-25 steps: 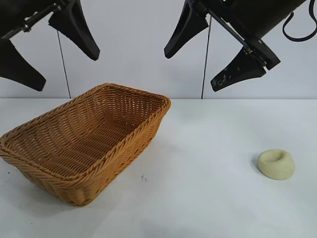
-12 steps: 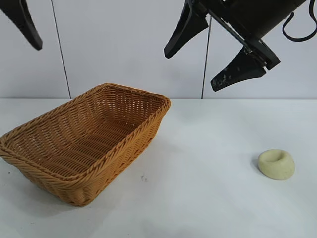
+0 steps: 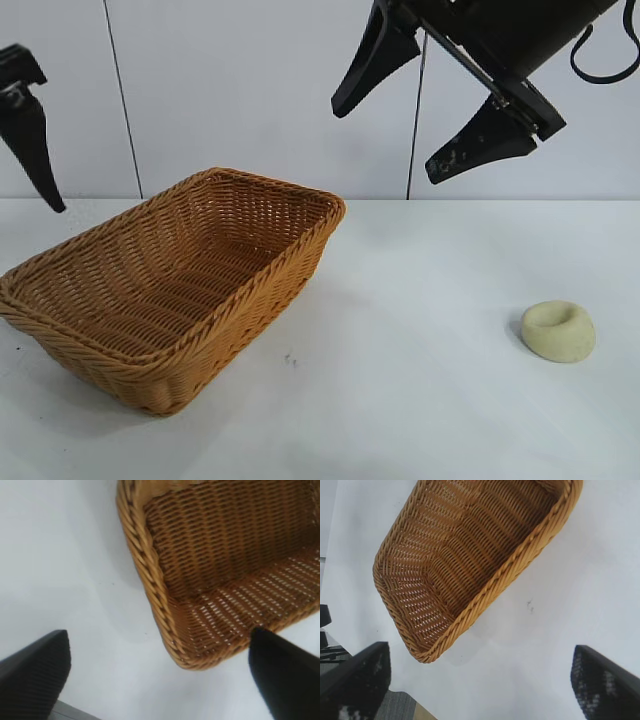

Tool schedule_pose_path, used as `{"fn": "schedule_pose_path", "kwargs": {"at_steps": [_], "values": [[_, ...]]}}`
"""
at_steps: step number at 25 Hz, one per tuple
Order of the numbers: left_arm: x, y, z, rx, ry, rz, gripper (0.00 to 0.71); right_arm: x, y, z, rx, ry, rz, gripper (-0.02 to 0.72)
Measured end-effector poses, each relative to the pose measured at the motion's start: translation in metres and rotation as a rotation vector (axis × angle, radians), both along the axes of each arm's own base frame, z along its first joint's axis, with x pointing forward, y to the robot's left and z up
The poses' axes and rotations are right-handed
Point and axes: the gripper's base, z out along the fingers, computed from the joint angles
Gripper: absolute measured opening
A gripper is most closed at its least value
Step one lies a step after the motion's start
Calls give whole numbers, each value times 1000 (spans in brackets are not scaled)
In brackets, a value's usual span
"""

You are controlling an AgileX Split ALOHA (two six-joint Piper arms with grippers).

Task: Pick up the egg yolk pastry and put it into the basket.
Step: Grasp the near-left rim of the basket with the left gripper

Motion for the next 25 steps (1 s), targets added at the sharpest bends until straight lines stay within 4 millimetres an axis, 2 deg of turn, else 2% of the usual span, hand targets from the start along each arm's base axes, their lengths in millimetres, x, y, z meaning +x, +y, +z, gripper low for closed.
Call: {"fn": "schedule_pose_path", "kwargs": {"at_steps": [14, 20, 25], "values": [[43, -13, -83, 42, 89, 26, 692, 0, 0, 0, 0, 0, 0, 696], [50, -18, -113, 27, 142, 60, 692, 0, 0, 0, 0, 0, 0, 696], [50, -19, -122, 14, 177, 84, 692, 0, 0, 0, 0, 0, 0, 696]]}}
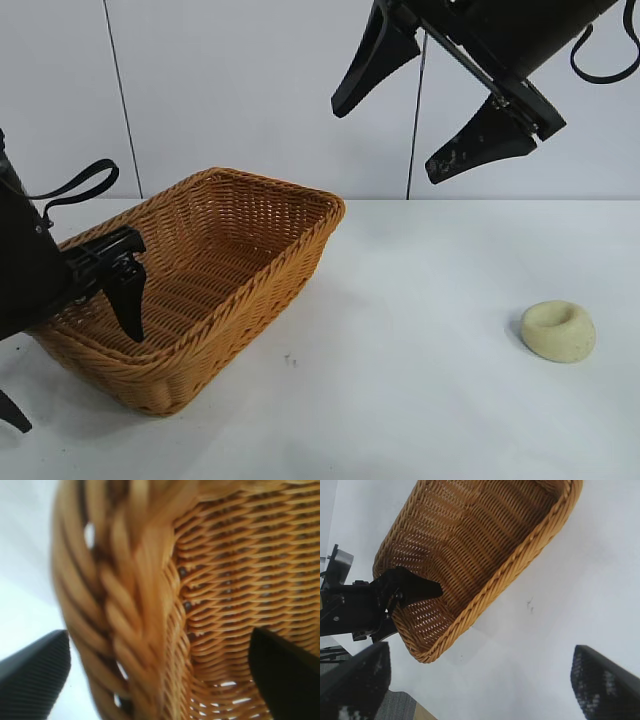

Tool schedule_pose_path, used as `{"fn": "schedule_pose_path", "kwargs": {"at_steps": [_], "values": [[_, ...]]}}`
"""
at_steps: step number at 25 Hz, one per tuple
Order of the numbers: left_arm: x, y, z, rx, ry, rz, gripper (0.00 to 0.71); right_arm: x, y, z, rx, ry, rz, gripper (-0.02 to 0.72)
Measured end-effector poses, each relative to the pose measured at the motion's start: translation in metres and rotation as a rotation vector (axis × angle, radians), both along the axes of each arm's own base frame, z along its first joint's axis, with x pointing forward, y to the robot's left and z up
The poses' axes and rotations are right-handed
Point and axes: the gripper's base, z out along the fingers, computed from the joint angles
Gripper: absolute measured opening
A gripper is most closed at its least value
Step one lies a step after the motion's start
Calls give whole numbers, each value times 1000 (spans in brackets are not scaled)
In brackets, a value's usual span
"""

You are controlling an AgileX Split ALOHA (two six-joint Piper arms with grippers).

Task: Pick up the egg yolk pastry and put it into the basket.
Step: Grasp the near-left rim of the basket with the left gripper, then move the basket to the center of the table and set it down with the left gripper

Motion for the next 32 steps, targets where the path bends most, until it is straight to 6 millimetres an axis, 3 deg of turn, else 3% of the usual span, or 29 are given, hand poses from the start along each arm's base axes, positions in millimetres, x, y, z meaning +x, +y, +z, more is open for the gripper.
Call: {"fn": "schedule_pose_path", "kwargs": {"at_steps": [3, 6, 9, 11, 13, 19, 32], "values": [[1, 2, 0, -2, 0, 9, 669, 0, 0, 0, 1, 0, 0, 696], [2, 5, 0, -5, 5, 24, 574, 0, 0, 0, 1, 0, 0, 696], [2, 7, 0, -15, 21, 52, 361, 0, 0, 0, 1, 0, 0, 696], [1, 7, 0, -19, 27, 61, 173, 0, 0, 0, 1, 0, 0, 696], [3, 8, 1, -34, 25, 95, 102, 0, 0, 0, 1, 0, 0, 696], [6, 10, 11, -84, 25, 102, 97, 0, 0, 0, 1, 0, 0, 696], [44, 18, 53, -126, -88, -114, 96, 0, 0, 0, 0, 0, 0, 696]]}}
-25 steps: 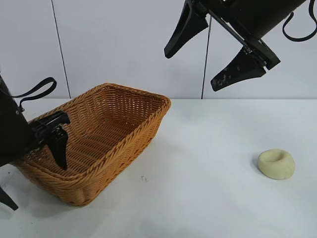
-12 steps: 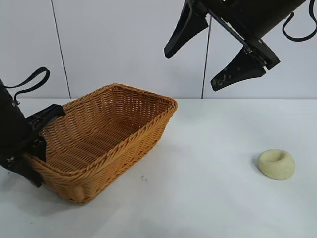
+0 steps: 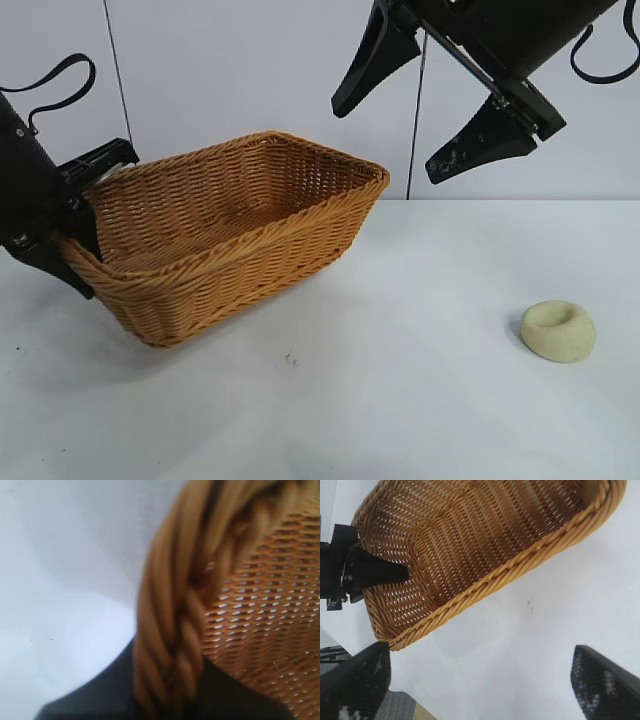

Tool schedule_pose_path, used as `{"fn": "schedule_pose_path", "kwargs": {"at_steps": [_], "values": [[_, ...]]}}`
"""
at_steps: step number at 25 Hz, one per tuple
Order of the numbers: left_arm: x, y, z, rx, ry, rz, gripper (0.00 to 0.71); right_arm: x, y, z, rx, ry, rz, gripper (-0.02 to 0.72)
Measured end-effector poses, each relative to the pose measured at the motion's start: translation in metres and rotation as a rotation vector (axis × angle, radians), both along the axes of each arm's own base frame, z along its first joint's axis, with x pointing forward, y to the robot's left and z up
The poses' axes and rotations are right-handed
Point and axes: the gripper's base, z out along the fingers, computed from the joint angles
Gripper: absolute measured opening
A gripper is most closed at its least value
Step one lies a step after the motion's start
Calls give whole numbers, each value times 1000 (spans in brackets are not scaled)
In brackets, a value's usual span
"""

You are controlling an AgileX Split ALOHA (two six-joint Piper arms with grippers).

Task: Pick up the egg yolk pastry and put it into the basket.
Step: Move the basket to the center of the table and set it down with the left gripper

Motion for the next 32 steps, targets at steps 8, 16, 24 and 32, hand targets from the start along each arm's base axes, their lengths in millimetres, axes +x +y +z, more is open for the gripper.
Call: {"fn": "schedule_pose_path", "kwargs": {"at_steps": [8, 16, 24, 32], "values": [[34, -12, -4, 11, 29, -281, 96, 0, 0, 0, -3, 2, 4, 696], [57, -19, -17, 23, 62, -639, 96, 0, 0, 0, -3, 2, 3, 696], [60, -19, -18, 36, 33, -669, 95, 0, 0, 0, -3, 2, 3, 696], [68, -20, -34, 51, -5, -673, 95, 0, 0, 0, -3, 2, 3, 696]]}}
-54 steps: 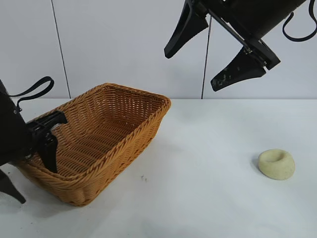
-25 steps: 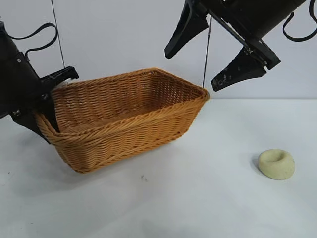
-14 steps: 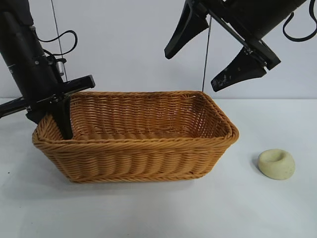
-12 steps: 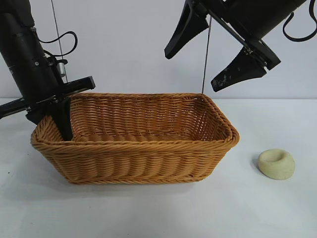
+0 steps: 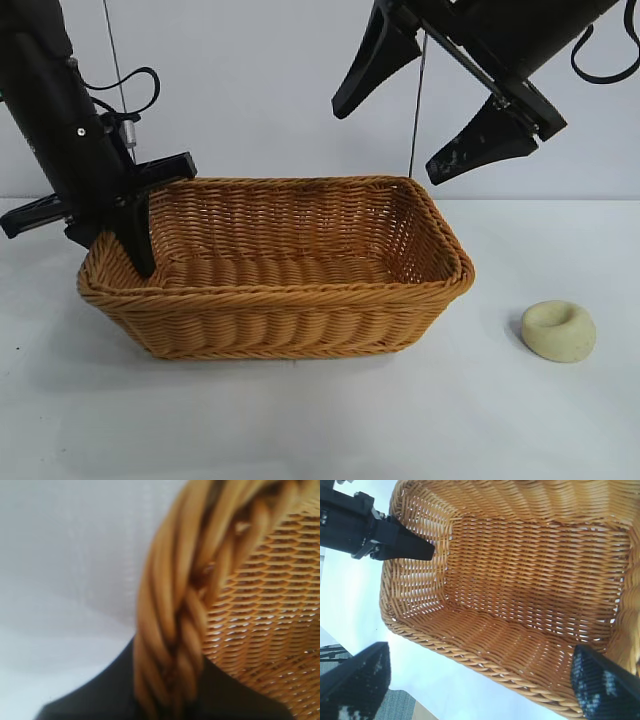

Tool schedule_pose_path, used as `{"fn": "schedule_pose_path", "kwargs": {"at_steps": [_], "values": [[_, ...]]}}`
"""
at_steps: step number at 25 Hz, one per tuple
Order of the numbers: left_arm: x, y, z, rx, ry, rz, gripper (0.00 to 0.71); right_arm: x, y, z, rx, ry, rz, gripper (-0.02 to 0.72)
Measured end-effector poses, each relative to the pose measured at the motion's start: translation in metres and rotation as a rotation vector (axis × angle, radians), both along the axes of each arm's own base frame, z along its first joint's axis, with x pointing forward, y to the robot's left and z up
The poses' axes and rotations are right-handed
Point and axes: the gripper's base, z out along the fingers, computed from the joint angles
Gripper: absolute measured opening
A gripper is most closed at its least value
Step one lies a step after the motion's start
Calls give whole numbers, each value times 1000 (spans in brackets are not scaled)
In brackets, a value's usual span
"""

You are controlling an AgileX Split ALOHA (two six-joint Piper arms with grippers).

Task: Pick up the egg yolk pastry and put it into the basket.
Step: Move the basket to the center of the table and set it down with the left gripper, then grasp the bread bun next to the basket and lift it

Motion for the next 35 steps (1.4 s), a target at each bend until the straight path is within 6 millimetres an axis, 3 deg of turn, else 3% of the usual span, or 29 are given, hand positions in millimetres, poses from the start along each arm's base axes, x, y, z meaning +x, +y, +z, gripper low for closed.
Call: {"fn": "schedule_pose_path", "kwargs": {"at_steps": [4, 10, 12, 15, 16, 19, 23, 26, 35], "values": [[2, 0, -21, 6, 35, -11, 94, 0, 0, 0, 0, 0, 0, 696], [3, -1, -22, 6, 33, -18, 123, 0, 0, 0, 0, 0, 0, 696], [3, -1, -24, 7, 35, -18, 253, 0, 0, 0, 0, 0, 0, 696], [3, 0, -24, 10, 34, -21, 538, 0, 0, 0, 0, 0, 0, 696], [3, 0, -24, 10, 34, -21, 599, 0, 0, 0, 0, 0, 0, 696], [2, 0, -24, 10, 43, -24, 668, 0, 0, 0, 0, 0, 0, 696], [1, -1, -20, 5, 73, -42, 690, 0, 0, 0, 0, 0, 0, 696], [5, -1, -1, 14, 48, -73, 692, 0, 0, 0, 0, 0, 0, 696], [26, 12, 103, 168, -239, -129, 692, 0, 0, 0, 0, 0, 0, 696]]}}
